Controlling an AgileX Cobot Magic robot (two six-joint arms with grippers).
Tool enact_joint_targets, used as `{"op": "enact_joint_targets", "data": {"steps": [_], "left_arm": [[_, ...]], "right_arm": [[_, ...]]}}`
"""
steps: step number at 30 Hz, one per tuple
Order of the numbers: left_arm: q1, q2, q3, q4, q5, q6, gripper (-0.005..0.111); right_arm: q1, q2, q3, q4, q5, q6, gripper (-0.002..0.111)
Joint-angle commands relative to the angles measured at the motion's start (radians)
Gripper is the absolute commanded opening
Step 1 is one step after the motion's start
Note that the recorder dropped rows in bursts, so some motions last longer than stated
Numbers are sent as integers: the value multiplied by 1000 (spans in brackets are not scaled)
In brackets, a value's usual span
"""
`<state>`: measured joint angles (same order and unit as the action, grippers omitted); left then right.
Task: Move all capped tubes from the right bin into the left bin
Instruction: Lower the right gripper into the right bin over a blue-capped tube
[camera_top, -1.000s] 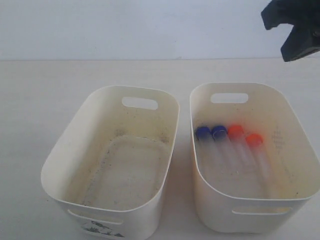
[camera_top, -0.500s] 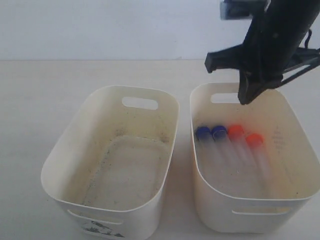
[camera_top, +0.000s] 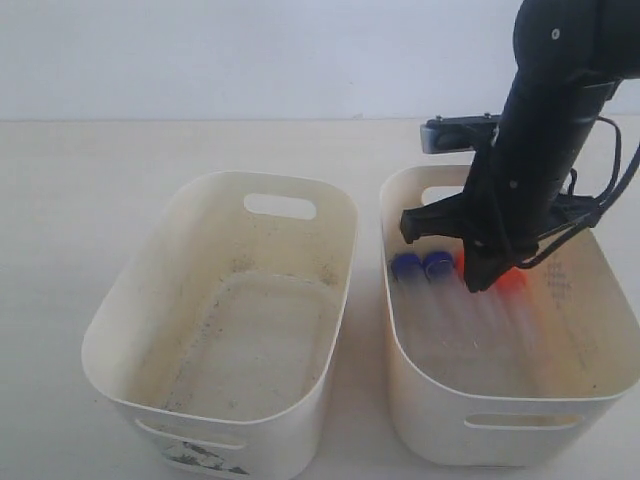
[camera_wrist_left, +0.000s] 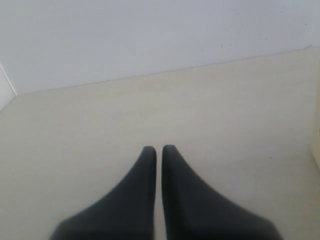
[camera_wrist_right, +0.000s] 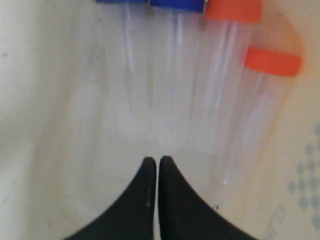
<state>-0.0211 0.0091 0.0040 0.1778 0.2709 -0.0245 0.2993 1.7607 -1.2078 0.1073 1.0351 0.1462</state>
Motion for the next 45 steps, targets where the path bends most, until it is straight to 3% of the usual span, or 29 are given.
{"op": "enact_joint_targets", "data": {"steps": [1, 3, 4, 9, 29, 45], "left_arm": [[1, -1, -4, -1, -10, -12, 4], [1, -1, -4, -1, -10, -12, 4], [1, -1, -4, -1, -10, -12, 4], [1, -1, -4, -1, -10, -12, 4], [1, -1, -4, -1, -10, -12, 4], [1, -1, -4, -1, -10, -12, 4]], "right_arm": [[1, -3, 11, 1, -50, -36, 27], [1, -3, 11, 5, -51, -34, 45], [1, -3, 11, 16, -55, -32, 46], [1, -3, 11, 22, -81, -24, 41], [1, 97, 11, 33, -112, -15, 40], [1, 97, 11, -74, -103, 54, 40]]}}
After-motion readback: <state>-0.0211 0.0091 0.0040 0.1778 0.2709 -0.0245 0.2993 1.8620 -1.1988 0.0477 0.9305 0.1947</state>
